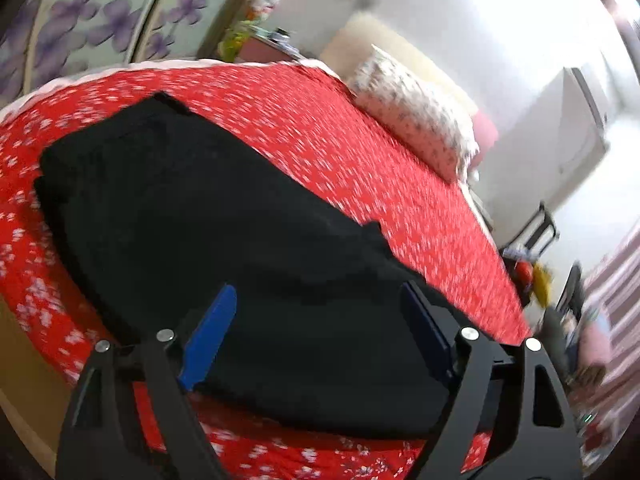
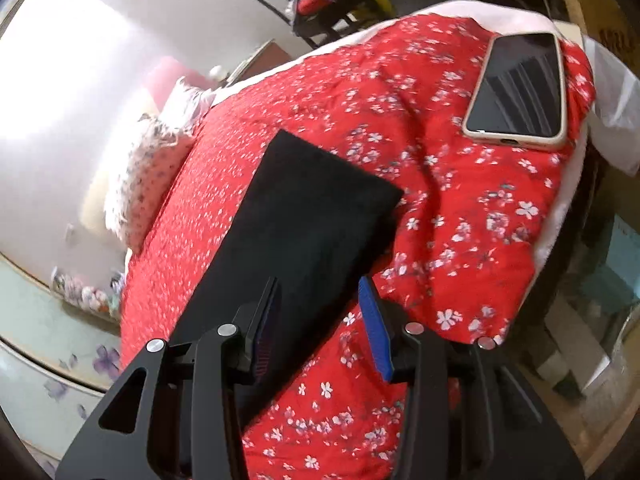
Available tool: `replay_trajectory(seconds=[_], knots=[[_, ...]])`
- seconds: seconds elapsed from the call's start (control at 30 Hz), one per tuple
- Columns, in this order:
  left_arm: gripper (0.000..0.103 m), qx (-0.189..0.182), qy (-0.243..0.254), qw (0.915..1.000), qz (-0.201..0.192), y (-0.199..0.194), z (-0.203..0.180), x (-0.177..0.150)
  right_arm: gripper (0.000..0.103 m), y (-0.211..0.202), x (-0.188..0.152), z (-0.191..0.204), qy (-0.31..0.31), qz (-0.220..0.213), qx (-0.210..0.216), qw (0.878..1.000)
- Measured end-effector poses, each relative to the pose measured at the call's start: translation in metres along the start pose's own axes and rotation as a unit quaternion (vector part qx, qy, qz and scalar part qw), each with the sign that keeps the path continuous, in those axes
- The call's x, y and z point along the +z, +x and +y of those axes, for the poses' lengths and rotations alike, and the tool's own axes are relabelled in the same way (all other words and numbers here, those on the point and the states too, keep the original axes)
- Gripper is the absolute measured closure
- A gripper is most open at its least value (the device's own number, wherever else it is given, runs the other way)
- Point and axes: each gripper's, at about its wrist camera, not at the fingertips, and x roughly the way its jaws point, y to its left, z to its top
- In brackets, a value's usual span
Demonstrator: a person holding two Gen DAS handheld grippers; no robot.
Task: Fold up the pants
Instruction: 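Fold the trousers over with the right tool and release while the left tool holds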
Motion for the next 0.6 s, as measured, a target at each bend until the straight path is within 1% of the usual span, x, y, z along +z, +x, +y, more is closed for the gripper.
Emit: replay_trajectory(seconds=[0.07,0.1,0.13,0.2,0.3,0.37,0.47,0.57,0.6], knots=[[0.021,0.004,-0.022,0.9996,-0.015,-0.015,0.024,0.011,0.060,0.002,-0.002,-0.005,0.012,0.001,0.010,1.000],[0.025,0.008,-0.033,0.9991,-0.024,-0.024,0.039,0.018,0.060,0.003,-0.005,-0.004,0.015,0.003,0.012,1.000],[0.034,0.011,-0.049,0.9982,-0.031,-0.034,0.056,0.025,0.060,0.005,-0.008,-0.004,0.014,0.005,0.011,1.000],[0.040,0.008,-0.088,0.9955,-0.034,-0.047,0.085,0.034,0.060,0.007,-0.009,-0.007,0.005,0.009,0.006,1.000],[0.040,0.000,-0.152,0.9879,-0.030,-0.059,0.121,0.044,0.060,0.009,-0.015,-0.008,0.001,0.009,0.005,1.000],[0.039,0.002,-0.164,0.9861,-0.026,-0.060,0.132,0.048,0.060,0.011,-0.020,-0.005,0.002,0.009,0.007,1.000],[0.038,0.004,-0.172,0.9849,-0.021,-0.055,0.138,0.051,0.060,0.012,-0.024,-0.003,0.000,0.010,0.005,1.000],[0.038,0.017,-0.187,0.9823,0.000,-0.042,0.142,0.049,0.060,0.013,-0.026,-0.001,0.005,0.011,0.009,1.000],[0.038,0.014,-0.189,0.9818,0.007,-0.040,0.140,0.045,0.060,0.013,-0.027,-0.001,0.005,0.013,0.011,1.000]])
